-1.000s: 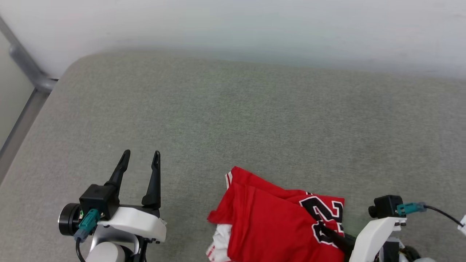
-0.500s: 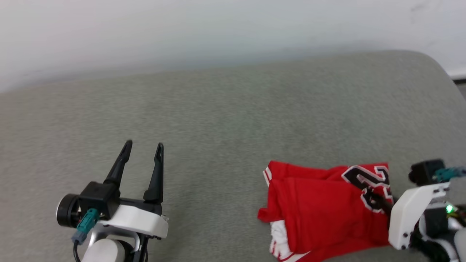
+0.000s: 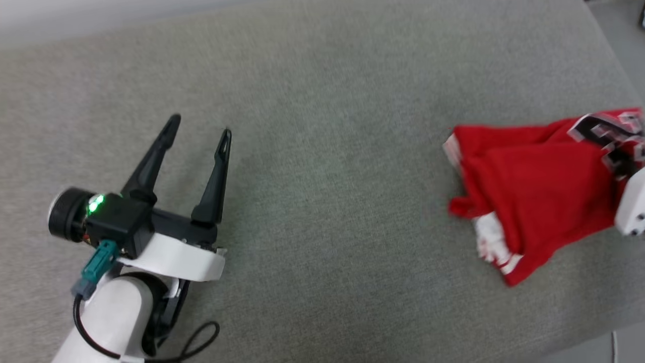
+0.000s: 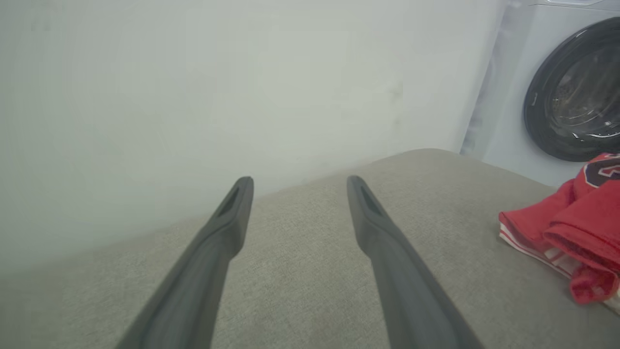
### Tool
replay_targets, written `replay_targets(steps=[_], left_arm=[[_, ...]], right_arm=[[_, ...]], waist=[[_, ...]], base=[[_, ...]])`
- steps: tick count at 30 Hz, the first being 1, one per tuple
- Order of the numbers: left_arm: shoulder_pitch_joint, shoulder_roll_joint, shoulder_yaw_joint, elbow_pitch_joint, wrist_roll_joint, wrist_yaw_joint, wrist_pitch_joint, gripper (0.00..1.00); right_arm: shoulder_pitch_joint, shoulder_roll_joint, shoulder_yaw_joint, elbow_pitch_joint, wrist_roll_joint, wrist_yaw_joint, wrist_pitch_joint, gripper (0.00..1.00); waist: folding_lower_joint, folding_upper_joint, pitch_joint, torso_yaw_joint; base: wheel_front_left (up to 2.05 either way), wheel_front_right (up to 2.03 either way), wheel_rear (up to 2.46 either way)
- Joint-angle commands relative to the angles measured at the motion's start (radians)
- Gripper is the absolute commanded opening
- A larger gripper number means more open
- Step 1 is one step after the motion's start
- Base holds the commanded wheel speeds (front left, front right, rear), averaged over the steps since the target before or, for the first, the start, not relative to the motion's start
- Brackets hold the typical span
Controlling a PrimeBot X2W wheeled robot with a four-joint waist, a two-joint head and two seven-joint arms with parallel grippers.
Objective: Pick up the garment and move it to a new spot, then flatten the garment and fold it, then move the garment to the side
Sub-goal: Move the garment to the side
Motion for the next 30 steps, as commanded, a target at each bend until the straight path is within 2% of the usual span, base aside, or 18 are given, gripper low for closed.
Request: replay_targets(steps=[1,9,12,15,16,17,18,24,30], left_arm=[[-0.032,0.012,-0.001,-0.015,0.01,-0.009,0.011,1.0],[-0.141,0.047,-0.019,-0.067,0.035,-0.048,0.046,1.0],[-0.161,0.052,-0.022,-0.075,0.041,-0.053,0.048,1.0],[-0.169,0.051,-0.026,-0.071,0.039,-0.057,0.043,1.0],[-0.17,0.049,-0.027,-0.066,0.037,-0.057,0.042,1.0],[-0.169,0.046,-0.028,-0.06,0.034,-0.056,0.038,1.0],[-0.167,0.044,-0.029,-0.055,0.032,-0.055,0.035,1.0],[-0.148,0.034,-0.034,-0.024,0.021,-0.046,0.027,1.0],[-0.098,0.011,-0.036,0.009,0.004,-0.022,0.003,1.0]], right_arm=[[-0.048,-0.015,-0.033,0.022,-0.034,-0.001,-0.014,0.0],[-0.194,-0.066,-0.248,0.113,-0.152,-0.001,-0.058,0.0],[-0.231,-0.068,-0.314,0.13,-0.211,-0.001,-0.083,0.0],[-0.25,-0.035,-0.35,0.151,-0.258,-0.001,-0.112,0.0],[-0.254,-0.022,-0.354,0.158,-0.263,-0.001,-0.125,0.11],[-0.254,-0.012,-0.361,0.167,-0.274,-0.001,-0.141,0.46],[-0.252,-0.003,-0.367,0.177,-0.284,-0.001,-0.153,1.0],[-0.243,0.025,-0.428,0.215,-0.34,-0.001,-0.24,1.0],[-0.195,0.03,-0.451,0.18,-0.377,-0.001,-0.326,1.0]], waist=[[-0.0001,0.0,0.103,-0.024],[-0.0001,0.0,0.245,0.02],[-0.0001,0.0,0.272,0.032],[-0.0001,0.0,0.28,0.039],[-0.0001,0.0,0.28,0.041],[-0.0001,0.0,0.276,0.043],[-0.0001,0.0,0.272,0.044],[-0.0001,0.0,0.235,0.06],[-0.0001,0.0,0.148,0.086]], base=[[0.0,0.0,0.0],[0.0,0.0,0.0],[0.0,0.0,0.0],[0.0,0.0,0.0],[0.0,0.0,0.0],[0.0,0.0,0.0],[0.0,0.0,0.0],[0.0,0.0,0.0],[0.0,0.0,0.0]])
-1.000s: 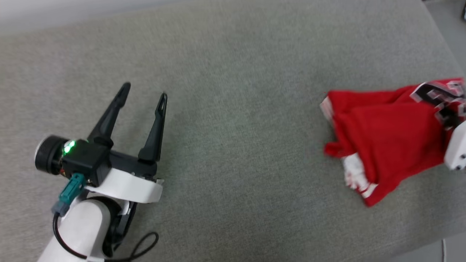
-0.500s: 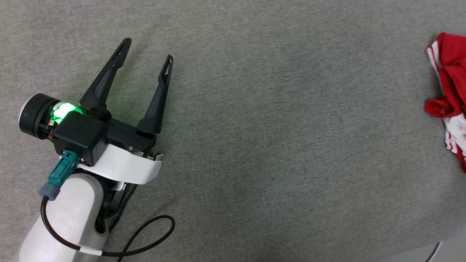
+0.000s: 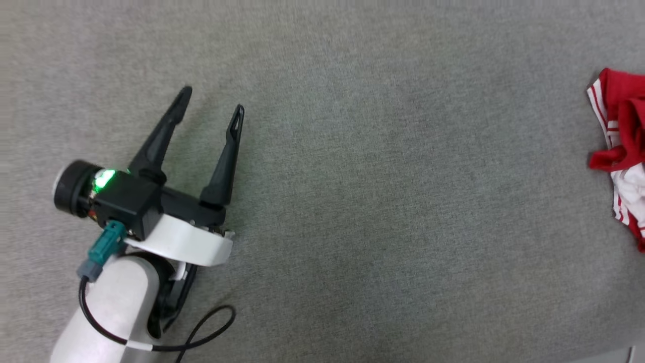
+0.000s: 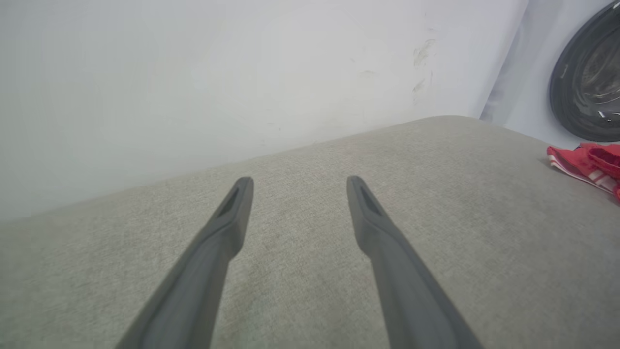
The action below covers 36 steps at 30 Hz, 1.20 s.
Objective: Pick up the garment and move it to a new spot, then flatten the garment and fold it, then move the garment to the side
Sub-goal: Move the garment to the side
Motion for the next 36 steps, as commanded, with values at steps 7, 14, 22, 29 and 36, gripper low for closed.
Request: replay_targets(steps=[7,14,22,29,36], left_arm=[[0.119,-0.043,0.015,0.055,-0.041,0.048,-0.043,1.0],[0.208,-0.066,0.024,0.086,-0.066,0.08,-0.056,1.0],[0.269,-0.078,0.026,0.114,-0.086,0.097,-0.061,1.0],[0.323,-0.098,0.024,0.146,-0.101,0.114,-0.067,1.0],[0.376,-0.097,0.025,0.172,-0.106,0.123,-0.072,1.0]], right_arm=[[0.151,0.035,0.068,-0.108,0.038,-0.001,-0.082,1.0],[0.32,0.089,0.168,-0.226,0.101,-0.001,-0.12,1.0],[0.463,0.152,0.262,-0.314,0.148,-0.001,-0.151,1.0],[0.573,0.224,0.361,-0.393,0.168,-0.001,-0.179,1.0],[0.674,0.264,0.428,-0.491,0.19,-0.001,-0.17,1.0]], waist=[[-0.0001,0.0,-0.189,0.051],[-0.0001,0.0,-0.305,0.09],[-0.0001,0.0,-0.393,0.129],[-0.0001,0.0,-0.467,0.171],[-0.0001,0.0,-0.532,0.194]], base=[[0.0,0.0,0.0],[0.0,0.0,0.0],[0.0,0.0,0.0],[0.0,0.0,0.0],[0.0,0.0,0.0]])
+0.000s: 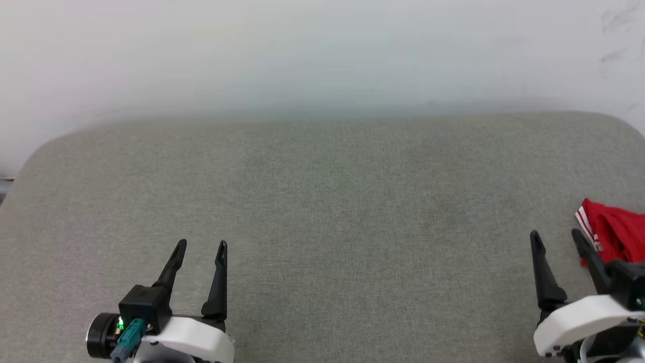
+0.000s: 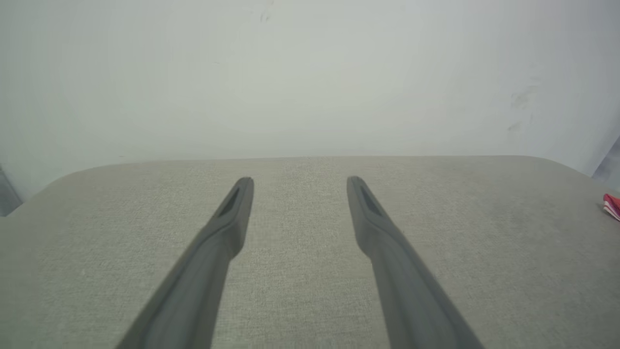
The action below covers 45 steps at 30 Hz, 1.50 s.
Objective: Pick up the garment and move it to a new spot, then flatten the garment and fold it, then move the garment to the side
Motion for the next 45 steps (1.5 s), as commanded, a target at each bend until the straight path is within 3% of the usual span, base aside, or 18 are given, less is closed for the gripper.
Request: replay_targets(steps=[1,12,38,39,45], left_arm=[[0.016,0.005,0.0,0.004,-0.001,0.001,-0.006,1.0],[0.039,0.003,-0.009,0.033,0.018,0.011,-0.01,1.0],[0.029,-0.004,0.002,0.057,0.028,0.008,-0.015,1.0],[0.031,-0.006,0.001,0.057,0.027,0.008,-0.009,0.0],[0.04,-0.025,0.014,0.079,-0.034,-0.005,0.008,0.0]], right_arm=[[0.029,0.004,0.009,-0.028,0.008,-0.001,0.003,1.0],[0.147,0.018,0.043,-0.169,0.026,-0.001,0.041,1.0],[0.134,0.018,0.053,-0.151,0.052,-0.001,0.022,1.0],[0.143,0.015,0.053,-0.152,0.05,0.0,0.024,0.0],[0.14,0.015,0.058,-0.111,0.121,0.0,0.024,0.0]], waist=[[0.0002,-0.0001,-0.023,0.01],[0.0002,-0.0001,-0.049,0.005],[0.0002,-0.0001,-0.046,0.014],[0.0002,-0.0001,-0.046,0.014],[0.0003,-0.0001,-0.045,0.014]], base=[[0.0,0.0,0.0],[0.0,0.0,0.0],[0.0,0.0,0.0],[0.0,0.0,0.0],[0.0,0.0,0.0]])
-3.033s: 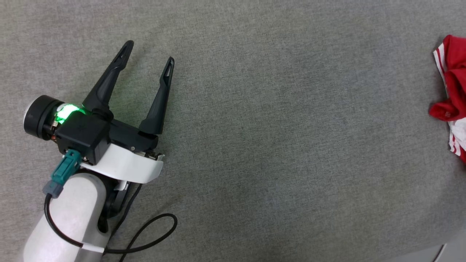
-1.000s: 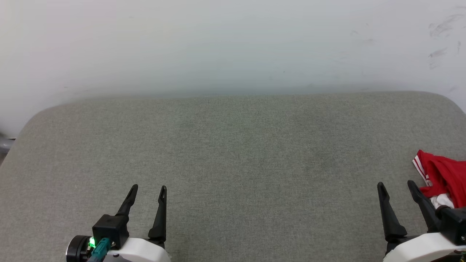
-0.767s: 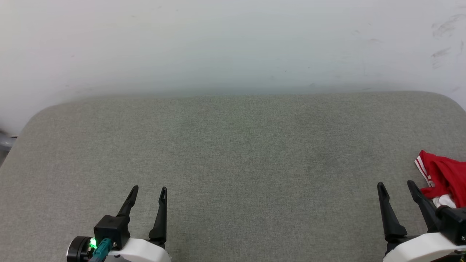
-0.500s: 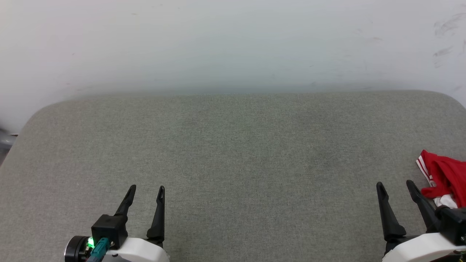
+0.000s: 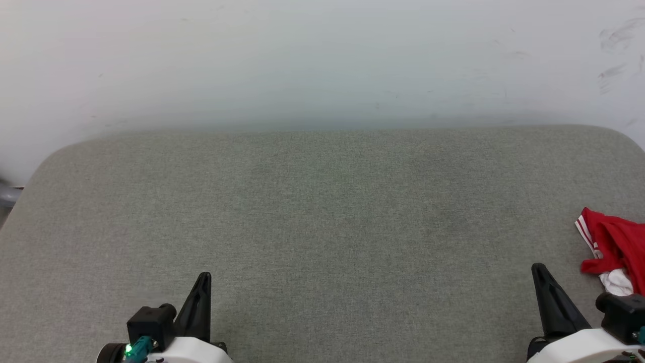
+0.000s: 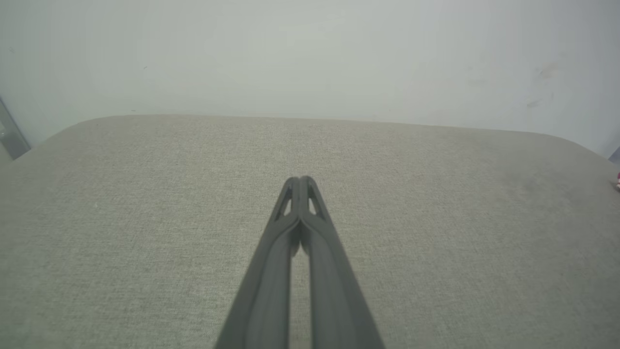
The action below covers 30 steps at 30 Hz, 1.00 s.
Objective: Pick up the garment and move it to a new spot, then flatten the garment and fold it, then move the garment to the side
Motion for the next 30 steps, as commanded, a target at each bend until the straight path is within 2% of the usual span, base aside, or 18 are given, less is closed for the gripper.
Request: replay_targets(steps=[1,30], left_arm=[[-0.018,-0.003,0.021,-0.012,-0.052,-0.013,0.011,0.0],[-0.063,-0.074,0.156,0.036,-0.48,-0.119,0.124,0.0]], right_arm=[[-0.014,-0.002,0.001,-0.002,0.066,0.0,-0.001,0.0],[-0.107,-0.013,0.005,0.131,0.572,0.0,0.008,0.0]], waist=[[0.0,0.0,0.0,0.0],[0.0,0.0,0.006,0.002]], base=[[0.0,0.0,0.0],[0.0,0.0,0.0]])
